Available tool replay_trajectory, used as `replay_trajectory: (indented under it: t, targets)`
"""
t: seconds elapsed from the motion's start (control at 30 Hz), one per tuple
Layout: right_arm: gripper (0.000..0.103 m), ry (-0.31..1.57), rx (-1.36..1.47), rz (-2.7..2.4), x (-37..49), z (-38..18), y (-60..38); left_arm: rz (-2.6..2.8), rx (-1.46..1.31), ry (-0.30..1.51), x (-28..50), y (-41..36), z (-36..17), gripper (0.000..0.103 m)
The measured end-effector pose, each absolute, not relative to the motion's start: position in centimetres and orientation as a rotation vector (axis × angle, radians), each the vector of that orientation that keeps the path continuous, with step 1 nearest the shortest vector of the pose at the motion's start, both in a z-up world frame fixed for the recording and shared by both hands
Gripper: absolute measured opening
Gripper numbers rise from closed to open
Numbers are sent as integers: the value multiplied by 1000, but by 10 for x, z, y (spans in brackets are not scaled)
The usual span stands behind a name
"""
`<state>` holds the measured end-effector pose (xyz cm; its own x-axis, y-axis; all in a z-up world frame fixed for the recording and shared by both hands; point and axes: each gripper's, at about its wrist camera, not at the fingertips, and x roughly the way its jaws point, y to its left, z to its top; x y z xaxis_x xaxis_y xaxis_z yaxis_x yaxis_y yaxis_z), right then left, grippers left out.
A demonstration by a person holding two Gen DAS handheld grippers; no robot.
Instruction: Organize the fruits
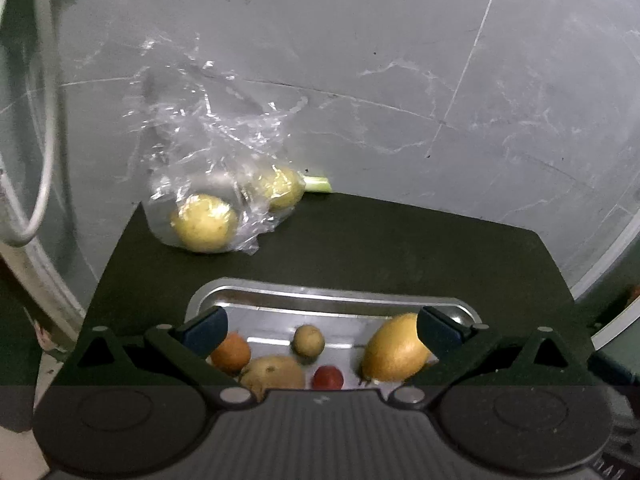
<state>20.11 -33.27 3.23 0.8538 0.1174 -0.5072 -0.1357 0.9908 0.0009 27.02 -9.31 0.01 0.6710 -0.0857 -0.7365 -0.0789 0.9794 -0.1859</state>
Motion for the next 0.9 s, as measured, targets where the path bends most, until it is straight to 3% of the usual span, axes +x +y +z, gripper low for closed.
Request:
replay_trajectory:
  t: [0.9]
  targets:
    - [102,542,-26,248,164,38,-358,162,-156,641,164,-135,25,102]
